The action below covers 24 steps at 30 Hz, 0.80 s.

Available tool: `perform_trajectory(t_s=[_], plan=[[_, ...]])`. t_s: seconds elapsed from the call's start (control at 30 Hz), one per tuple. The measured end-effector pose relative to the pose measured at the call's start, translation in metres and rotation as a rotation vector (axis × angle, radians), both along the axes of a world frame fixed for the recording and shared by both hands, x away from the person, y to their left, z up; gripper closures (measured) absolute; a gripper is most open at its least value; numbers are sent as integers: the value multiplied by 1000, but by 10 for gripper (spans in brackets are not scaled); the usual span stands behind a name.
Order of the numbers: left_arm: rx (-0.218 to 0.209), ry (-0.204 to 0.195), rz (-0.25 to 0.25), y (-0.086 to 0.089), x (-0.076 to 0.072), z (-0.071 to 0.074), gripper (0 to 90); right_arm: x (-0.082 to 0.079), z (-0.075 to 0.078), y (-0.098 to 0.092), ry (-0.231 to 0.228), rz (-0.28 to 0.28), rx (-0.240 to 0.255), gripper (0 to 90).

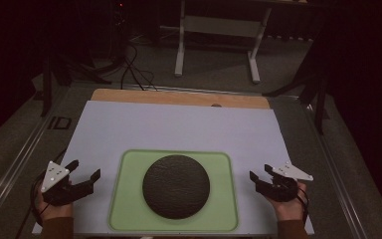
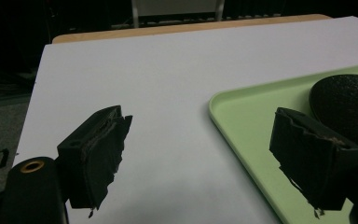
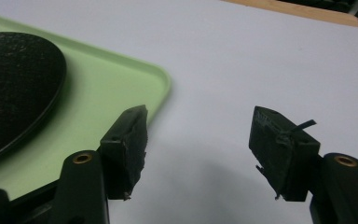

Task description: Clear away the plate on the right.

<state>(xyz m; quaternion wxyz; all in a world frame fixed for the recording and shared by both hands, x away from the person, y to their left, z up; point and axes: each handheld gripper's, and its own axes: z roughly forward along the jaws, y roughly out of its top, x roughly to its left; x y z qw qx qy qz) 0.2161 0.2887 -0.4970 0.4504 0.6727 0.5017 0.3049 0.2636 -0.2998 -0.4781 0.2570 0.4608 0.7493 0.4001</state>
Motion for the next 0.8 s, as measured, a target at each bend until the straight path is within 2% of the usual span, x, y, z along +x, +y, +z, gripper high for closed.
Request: perform_trajectory(t_s=[0.3,0.47,0.57,0.8], plan=[[1,-2,-2,0,0,0,181,-8,-1,-17,-28,-38,21,336],[3,-2,-3,0,0,0,181,-20,-3,-25,-54,-44,41,302],[5,-3,-4,0,0,0,181,-24,-4,-25,-63,-39,35,283],[4,-3,0,0,0,1,181,-27,-2,-25,-115,-35,10,206]])
